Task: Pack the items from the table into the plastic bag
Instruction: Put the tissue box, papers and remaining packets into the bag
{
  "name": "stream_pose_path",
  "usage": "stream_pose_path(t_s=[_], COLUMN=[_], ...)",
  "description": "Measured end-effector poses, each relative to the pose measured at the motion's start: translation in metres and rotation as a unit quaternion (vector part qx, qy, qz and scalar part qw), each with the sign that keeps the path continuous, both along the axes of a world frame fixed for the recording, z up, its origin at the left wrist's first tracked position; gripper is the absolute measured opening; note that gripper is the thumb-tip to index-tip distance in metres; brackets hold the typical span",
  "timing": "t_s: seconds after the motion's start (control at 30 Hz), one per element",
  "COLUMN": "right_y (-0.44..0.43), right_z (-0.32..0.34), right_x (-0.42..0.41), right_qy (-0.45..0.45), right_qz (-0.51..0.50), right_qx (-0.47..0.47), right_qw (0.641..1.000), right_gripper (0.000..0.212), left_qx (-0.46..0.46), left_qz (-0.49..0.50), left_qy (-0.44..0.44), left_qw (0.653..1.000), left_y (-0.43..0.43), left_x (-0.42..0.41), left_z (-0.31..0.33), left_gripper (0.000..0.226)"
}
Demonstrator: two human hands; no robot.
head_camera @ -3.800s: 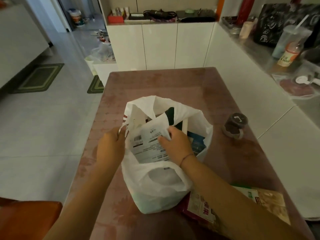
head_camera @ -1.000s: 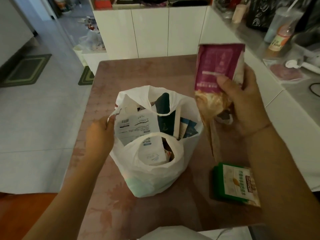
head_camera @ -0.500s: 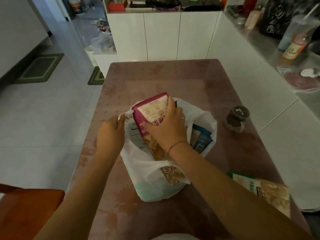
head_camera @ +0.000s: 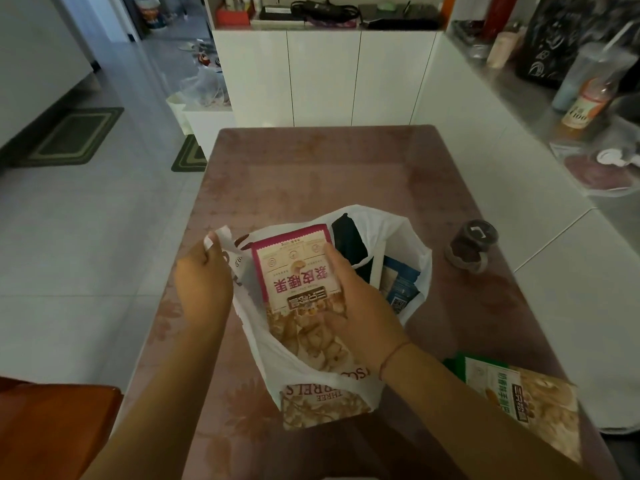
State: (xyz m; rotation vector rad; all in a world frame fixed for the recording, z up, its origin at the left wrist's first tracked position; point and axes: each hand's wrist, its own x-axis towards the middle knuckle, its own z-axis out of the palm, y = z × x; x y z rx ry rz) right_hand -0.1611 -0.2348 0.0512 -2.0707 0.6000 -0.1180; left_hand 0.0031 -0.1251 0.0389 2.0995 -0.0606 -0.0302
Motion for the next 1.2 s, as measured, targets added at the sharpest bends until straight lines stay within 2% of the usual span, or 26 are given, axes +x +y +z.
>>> stream_pose_path(t_s=[0.1, 0.17, 0.23, 0.3, 0.43, 0.5, 0.53, 0.6, 0.77, 0.87, 0.9, 0.97, 1.03, 1.07, 1.13, 1.2], right_y=[-0.012, -0.021, -0.027, -0.029, -0.029, -0.032, -0.033, -0.036, -0.038, -0.035, -0.033, -0.029, -0.027, -0.027, -0.032, -0.042], right_z=[-0.002, -0.002, -0.003, -0.005, -0.007, -0.008, -0.008, -0.01, -0.013, -0.013, -0.013, -0.015, -0.016, -0.015, -0.013, -0.013], right_x=[-0.015, -0.022, -0.026, -0.027, -0.024, -0.024, -0.024, -0.025, -0.026, -0.026, -0.025, -0.022, -0.015, -0.009, 0.008, 0.03], right_qy=[-0.074, -0.118, -0.153, -0.172, -0.174, -0.182, -0.186, -0.191, -0.183, -0.184, -0.174, -0.152, -0.15, -0.155, -0.164, -0.158], right_qz=[-0.075, -0.133, -0.171, -0.183, -0.174, -0.176, -0.175, -0.17, -0.129, -0.08, -0.06, -0.031, -0.028, -0.036, -0.066, -0.101], right_qx=[0.05, 0.052, 0.062, 0.077, 0.074, 0.08, 0.083, 0.097, 0.135, 0.162, 0.162, 0.156, 0.159, 0.165, 0.166, 0.138], right_qw=[0.993, 0.983, 0.971, 0.965, 0.966, 0.964, 0.963, 0.962, 0.965, 0.966, 0.969, 0.976, 0.975, 0.973, 0.97, 0.972], right_gripper=[0.077, 0.072, 0.07, 0.07, 0.07, 0.07, 0.07, 0.07, 0.068, 0.068, 0.069, 0.069, 0.067, 0.065, 0.061, 0.06], left_qx=[0.05, 0.152, 0.312, 0.428, 0.546, 0.568, 0.568, 0.544, 0.335, 0.136, 0.064, -0.031, -0.045, -0.028, 0.012, 0.09], left_qz=[-0.046, -0.112, -0.186, -0.256, -0.384, -0.422, -0.43, -0.43, -0.371, -0.283, -0.239, -0.166, -0.151, -0.174, -0.282, -0.416], left_qy=[-0.028, -0.056, -0.104, -0.168, -0.225, -0.23, -0.236, -0.251, -0.201, -0.075, -0.019, 0.04, 0.028, 0.014, 0.014, 0.036], left_qw=[0.997, 0.98, 0.926, 0.85, 0.71, 0.668, 0.661, 0.675, 0.842, 0.947, 0.969, 0.985, 0.987, 0.984, 0.959, 0.904], left_y=[0.011, 0.014, 0.009, -0.006, -0.051, -0.067, -0.072, -0.078, -0.084, -0.086, -0.086, -0.088, -0.089, -0.088, -0.086, -0.079], left_x=[0.008, 0.014, 0.02, 0.023, 0.032, 0.037, 0.04, 0.047, 0.052, 0.058, 0.062, 0.073, 0.081, 0.082, 0.084, 0.084], left_z=[0.0, 0.006, 0.013, 0.02, 0.01, 0.002, -0.001, -0.002, 0.004, 0.016, 0.021, 0.032, 0.04, 0.045, 0.047, 0.05], left_gripper=[0.027, 0.032, 0.061, 0.077, 0.068, 0.057, 0.051, 0.041, 0.021, 0.027, 0.03, 0.035, 0.038, 0.038, 0.038, 0.043])
